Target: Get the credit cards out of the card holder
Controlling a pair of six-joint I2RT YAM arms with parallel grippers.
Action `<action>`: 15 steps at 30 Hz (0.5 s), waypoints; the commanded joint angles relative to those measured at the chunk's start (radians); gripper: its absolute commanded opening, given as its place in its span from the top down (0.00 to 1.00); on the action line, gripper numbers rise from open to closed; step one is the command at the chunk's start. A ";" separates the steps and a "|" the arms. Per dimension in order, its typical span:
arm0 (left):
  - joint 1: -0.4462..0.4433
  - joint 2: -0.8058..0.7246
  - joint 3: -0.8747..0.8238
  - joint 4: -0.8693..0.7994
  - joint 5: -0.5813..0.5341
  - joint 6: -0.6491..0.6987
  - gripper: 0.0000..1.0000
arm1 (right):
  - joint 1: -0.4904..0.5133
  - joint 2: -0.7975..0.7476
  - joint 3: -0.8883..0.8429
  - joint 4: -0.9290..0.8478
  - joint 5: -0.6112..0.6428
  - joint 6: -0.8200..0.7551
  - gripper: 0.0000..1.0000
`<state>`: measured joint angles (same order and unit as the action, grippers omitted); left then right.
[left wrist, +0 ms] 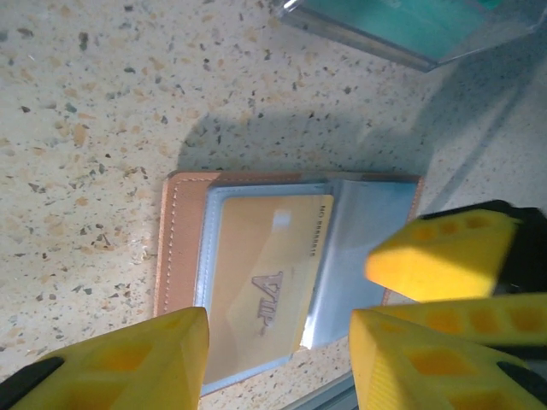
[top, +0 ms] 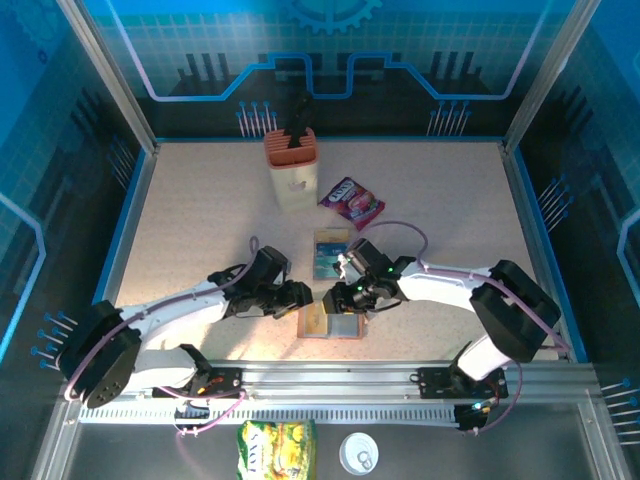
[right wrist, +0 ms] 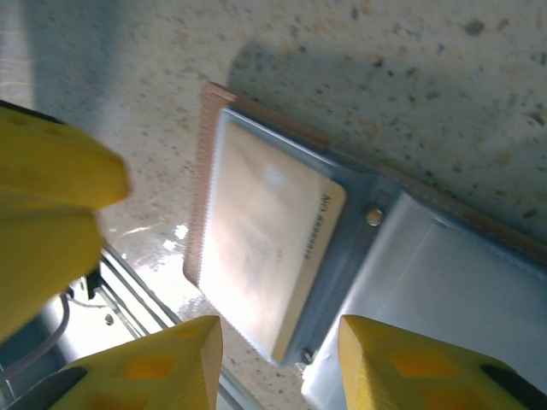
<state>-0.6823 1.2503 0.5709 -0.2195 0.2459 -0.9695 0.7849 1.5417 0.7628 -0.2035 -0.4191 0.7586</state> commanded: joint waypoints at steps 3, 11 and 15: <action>0.008 0.035 -0.008 0.035 0.036 -0.010 0.55 | 0.013 -0.048 0.029 -0.024 -0.003 0.010 0.59; 0.002 0.114 0.004 0.076 0.072 0.004 0.72 | 0.014 -0.034 0.011 0.005 -0.012 0.025 0.59; -0.005 0.167 0.027 0.065 0.073 0.020 0.77 | 0.015 -0.034 0.009 0.003 -0.012 0.024 0.59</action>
<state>-0.6838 1.3872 0.5716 -0.1535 0.2935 -0.9653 0.7853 1.5089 0.7742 -0.2070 -0.4210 0.7704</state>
